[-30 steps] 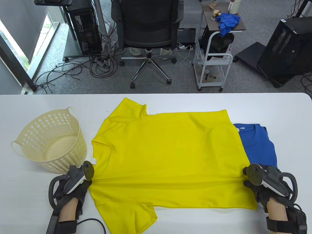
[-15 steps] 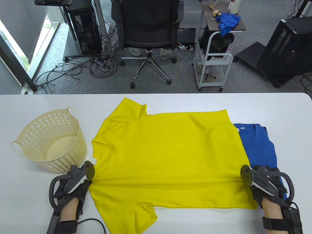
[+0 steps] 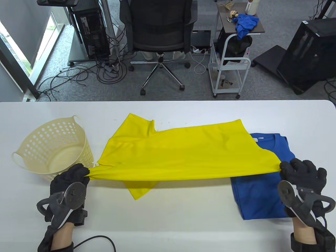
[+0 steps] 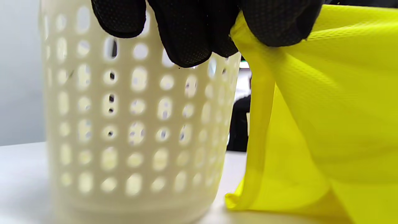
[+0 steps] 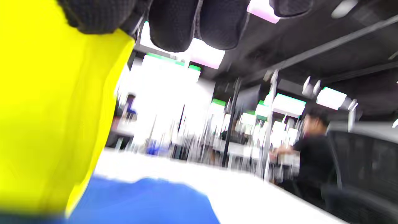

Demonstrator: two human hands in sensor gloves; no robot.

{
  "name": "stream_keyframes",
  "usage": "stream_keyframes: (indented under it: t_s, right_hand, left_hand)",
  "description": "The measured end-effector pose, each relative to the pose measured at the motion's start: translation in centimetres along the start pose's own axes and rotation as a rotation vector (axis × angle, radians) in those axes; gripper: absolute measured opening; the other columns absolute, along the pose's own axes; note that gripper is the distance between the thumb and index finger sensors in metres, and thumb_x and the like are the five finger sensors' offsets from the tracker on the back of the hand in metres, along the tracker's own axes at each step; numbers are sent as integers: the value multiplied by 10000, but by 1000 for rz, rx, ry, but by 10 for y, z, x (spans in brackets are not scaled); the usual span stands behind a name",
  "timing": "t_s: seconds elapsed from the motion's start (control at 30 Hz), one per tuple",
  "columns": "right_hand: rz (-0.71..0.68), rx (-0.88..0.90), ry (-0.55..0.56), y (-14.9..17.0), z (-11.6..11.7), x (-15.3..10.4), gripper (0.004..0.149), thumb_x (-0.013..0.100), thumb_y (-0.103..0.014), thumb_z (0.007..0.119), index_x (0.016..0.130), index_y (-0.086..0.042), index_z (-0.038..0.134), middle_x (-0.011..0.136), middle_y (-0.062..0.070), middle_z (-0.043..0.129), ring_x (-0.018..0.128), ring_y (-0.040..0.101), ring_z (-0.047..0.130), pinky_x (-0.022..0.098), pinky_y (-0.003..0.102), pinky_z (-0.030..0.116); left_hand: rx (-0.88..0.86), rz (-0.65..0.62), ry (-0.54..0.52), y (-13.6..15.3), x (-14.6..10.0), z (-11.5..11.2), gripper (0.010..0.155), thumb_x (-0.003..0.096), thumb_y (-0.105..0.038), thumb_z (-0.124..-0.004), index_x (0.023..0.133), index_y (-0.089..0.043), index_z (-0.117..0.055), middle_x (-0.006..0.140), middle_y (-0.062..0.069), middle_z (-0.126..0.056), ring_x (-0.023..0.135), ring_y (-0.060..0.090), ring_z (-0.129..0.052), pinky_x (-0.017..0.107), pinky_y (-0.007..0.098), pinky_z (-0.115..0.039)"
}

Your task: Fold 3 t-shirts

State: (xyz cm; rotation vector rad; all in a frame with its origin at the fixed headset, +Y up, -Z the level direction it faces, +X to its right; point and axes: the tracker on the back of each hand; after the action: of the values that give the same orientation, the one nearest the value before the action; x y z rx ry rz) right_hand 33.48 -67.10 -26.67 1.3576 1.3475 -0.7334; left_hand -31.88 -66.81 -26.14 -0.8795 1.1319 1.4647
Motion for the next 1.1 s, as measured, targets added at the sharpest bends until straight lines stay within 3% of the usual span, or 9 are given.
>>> stream_keyframes:
  t_s: [0.1, 0.17, 0.3, 0.47, 0.57, 0.7, 0.83, 0.93, 1.1]
  right_hand:
    - [-81, -25, -565, -5, 38, 6, 397, 431, -343, 739, 828, -345, 735, 966, 31, 716, 938, 392, 691, 704, 715, 428]
    - [-101, -8, -486, -6, 42, 7, 400, 413, -374, 757, 813, -369, 755, 966, 40, 742, 913, 387, 741, 694, 695, 479]
    - [-111, 94, -373, -8, 34, 6, 591, 395, -493, 748, 946, -304, 646, 994, 70, 713, 915, 403, 727, 682, 677, 524]
    - [-145, 143, -336, -12, 36, 4, 647, 384, -508, 754, 975, -303, 592, 1047, 78, 647, 938, 400, 700, 691, 684, 509]
    - [-151, 154, -318, -13, 35, 4, 655, 384, -505, 758, 981, -303, 580, 1053, 76, 638, 945, 405, 690, 693, 687, 506]
    - [-161, 175, -322, -14, 35, 4, 645, 389, -495, 761, 980, -308, 583, 1054, 76, 639, 948, 410, 685, 694, 689, 502]
    - [-182, 196, -304, -19, 36, 3, 616, 395, -469, 770, 969, -319, 603, 1047, 65, 660, 945, 403, 698, 699, 688, 504]
    - [-191, 217, -299, -23, 35, 4, 615, 397, -476, 764, 970, -320, 603, 1049, 59, 661, 949, 401, 698, 702, 688, 501]
    - [-189, 245, -289, -20, 36, 4, 568, 406, -447, 767, 949, -354, 628, 1045, 67, 673, 944, 403, 706, 701, 686, 503]
  left_hand:
    - [135, 13, 407, -5, 5, -30, 429, 406, -523, -733, 833, -489, -750, 1011, -131, -756, 923, 155, -811, 744, 488, -672]
    - [139, 20, 448, -8, 6, -39, 444, 412, -557, -678, 829, -455, -791, 1023, -107, -753, 924, 168, -810, 734, 485, -678]
    - [184, -14, 463, -20, 6, -51, 490, 405, -574, -691, 879, -457, -737, 1038, -98, -734, 934, 172, -798, 738, 486, -672]
    - [290, -37, 626, -32, 7, -77, 709, 358, -624, -730, 1011, -467, -502, 1137, -60, -550, 1020, 201, -675, 783, 518, -596]
    - [375, 25, 701, -25, 12, -85, 727, 375, -575, -706, 1030, -435, -423, 1146, -51, -488, 1033, 194, -647, 787, 507, -597]
    - [403, 51, 625, -21, 11, -85, 688, 422, -465, -758, 1030, -402, -442, 1134, -53, -502, 1017, 191, -663, 779, 507, -600]
    - [332, -11, 490, -36, 6, -68, 659, 422, -508, -726, 1020, -406, -469, 1122, -65, -536, 1000, 176, -693, 775, 493, -616]
    - [172, -119, 424, -76, -1, -47, 641, 424, -536, -713, 1017, -405, -506, 1114, -60, -572, 995, 190, -704, 772, 500, -616]
    - [272, -334, 553, -175, -15, -37, 600, 424, -559, -689, 995, -434, -555, 1109, -71, -601, 1010, 191, -694, 779, 508, -609]
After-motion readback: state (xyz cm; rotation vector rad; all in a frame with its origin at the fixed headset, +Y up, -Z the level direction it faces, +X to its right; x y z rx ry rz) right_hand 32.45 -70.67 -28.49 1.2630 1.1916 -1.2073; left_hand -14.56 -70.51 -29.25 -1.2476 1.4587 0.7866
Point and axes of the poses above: the tracker on the back of each hand, its own y axis roughly to the little-finger side, its own x axis roughly from the wrist to the fingertips, z = x × y
